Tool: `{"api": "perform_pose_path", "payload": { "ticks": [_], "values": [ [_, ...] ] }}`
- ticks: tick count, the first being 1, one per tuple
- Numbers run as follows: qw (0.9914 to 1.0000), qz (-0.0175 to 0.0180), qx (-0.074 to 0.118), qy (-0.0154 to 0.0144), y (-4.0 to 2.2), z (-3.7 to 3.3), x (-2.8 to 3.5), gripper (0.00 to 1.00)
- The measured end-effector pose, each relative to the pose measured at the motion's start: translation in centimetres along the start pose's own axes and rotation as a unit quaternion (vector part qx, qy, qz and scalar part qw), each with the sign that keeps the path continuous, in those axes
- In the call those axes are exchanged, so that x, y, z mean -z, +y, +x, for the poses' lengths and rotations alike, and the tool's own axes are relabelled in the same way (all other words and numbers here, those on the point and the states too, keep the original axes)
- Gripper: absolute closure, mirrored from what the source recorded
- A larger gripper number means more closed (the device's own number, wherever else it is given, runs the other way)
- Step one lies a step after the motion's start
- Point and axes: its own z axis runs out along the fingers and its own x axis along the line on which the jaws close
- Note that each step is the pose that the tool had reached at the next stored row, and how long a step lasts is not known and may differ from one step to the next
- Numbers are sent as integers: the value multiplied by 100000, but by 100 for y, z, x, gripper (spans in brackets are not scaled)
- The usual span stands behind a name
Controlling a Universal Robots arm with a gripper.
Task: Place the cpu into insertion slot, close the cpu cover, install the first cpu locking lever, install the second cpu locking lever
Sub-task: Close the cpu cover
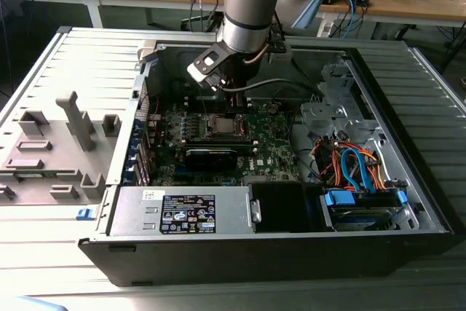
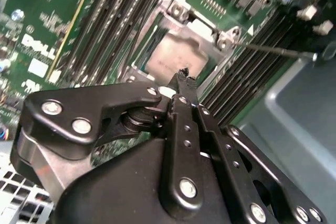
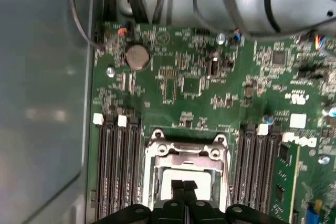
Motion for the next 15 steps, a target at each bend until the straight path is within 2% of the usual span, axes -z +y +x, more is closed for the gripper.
{"api": "perform_pose_path", "payload": {
  "ticks": [3, 6, 15],
  "values": [
    [100000, 2, 22, -5, -59, 4, -55, 89],
    [100000, 1, 28, -2, -148, 11, -119, 89],
    [100000, 7, 29, -11, -228, 16, -197, 89]
  ]
}}
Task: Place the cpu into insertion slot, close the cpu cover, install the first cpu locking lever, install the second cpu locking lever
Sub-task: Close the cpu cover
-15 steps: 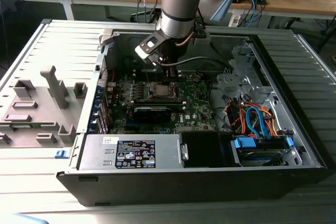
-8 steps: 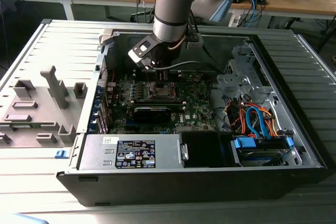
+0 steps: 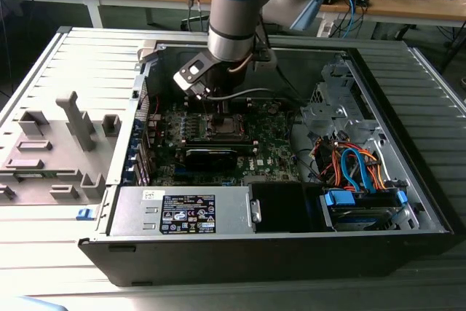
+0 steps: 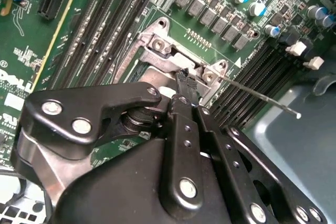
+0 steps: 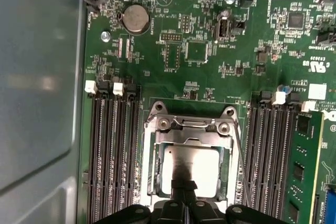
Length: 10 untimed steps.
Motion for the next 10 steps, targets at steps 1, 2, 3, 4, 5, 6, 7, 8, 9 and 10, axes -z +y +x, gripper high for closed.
{"api": "perform_pose_path", "payload": {
  "ticks": [1, 2, 3, 4, 5, 6, 7, 8, 9, 10],
  "values": [
    [100000, -4, -1, 5, -10, 1, -7, 89],
    [100000, -5, 3, 10, -17, 2, -11, 89],
    [100000, -1, 5, 3, -30, 2, -17, 89],
    [100000, -5, 4, 4, -41, 4, -23, 89],
    [100000, 2, 9, -7, -42, 3, -26, 89],
    [100000, 1, 14, -23, -42, 3, -28, 89],
    [100000, 6, 4, -45, -42, 3, -32, 89],
    [100000, 11, 1, -85, -42, 3, -35, 89],
    [100000, 20, 3, -149, -42, 3, -35, 89],
    [100000, 30, 10, -166, -38, 2, -35, 89]
  ]
}}
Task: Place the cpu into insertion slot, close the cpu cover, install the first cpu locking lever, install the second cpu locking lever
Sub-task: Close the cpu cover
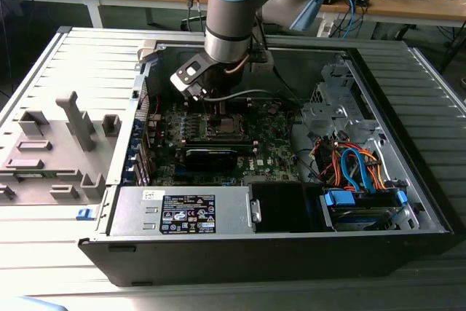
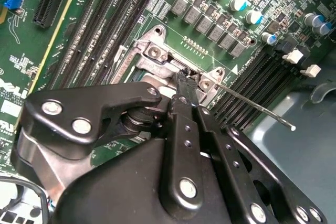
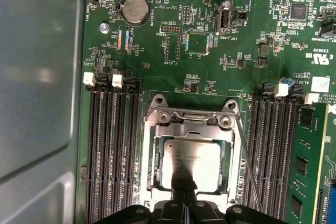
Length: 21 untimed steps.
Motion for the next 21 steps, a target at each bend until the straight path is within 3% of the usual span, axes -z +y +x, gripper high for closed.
{"api": "perform_pose_path", "payload": {
  "ticks": [6, 13, 16, 21],
  "values": [
    [100000, -13, 215, 52, 153, -10, 28, 89],
    [99998, 575, 198, 47, 273, -20, 167, 89],
    [99997, 726, 196, 59, 283, -21, 268, 89],
    [99997, 727, 201, 67, 278, -21, 341, 89]
  ]
}}
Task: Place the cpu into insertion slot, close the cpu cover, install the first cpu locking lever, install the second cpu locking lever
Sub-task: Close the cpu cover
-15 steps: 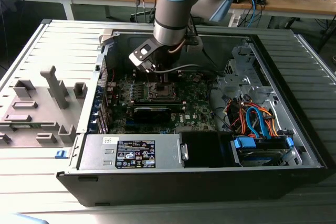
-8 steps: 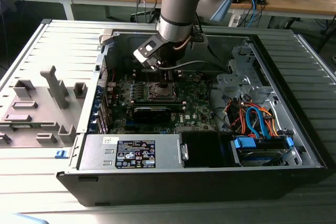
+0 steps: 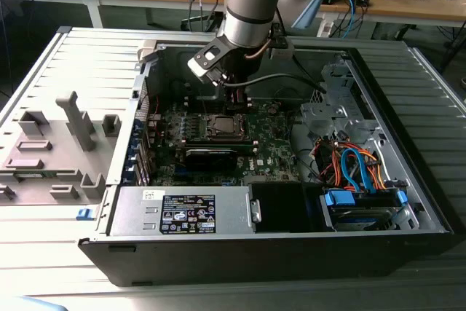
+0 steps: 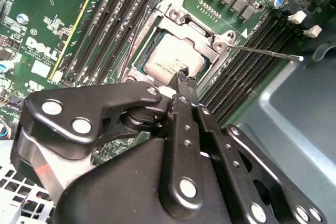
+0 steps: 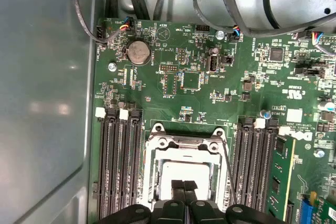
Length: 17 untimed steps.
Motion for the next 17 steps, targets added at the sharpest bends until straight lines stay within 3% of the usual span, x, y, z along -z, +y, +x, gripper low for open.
{"api": "perform_pose_path", "payload": {
  "ticks": [12, 17],
  "values": [
    [100000, -25, 5, 150, -14, 1, 87, 89],
    [100000, -33, 23, 236, -14, 1, 92, 89]
  ]
}}
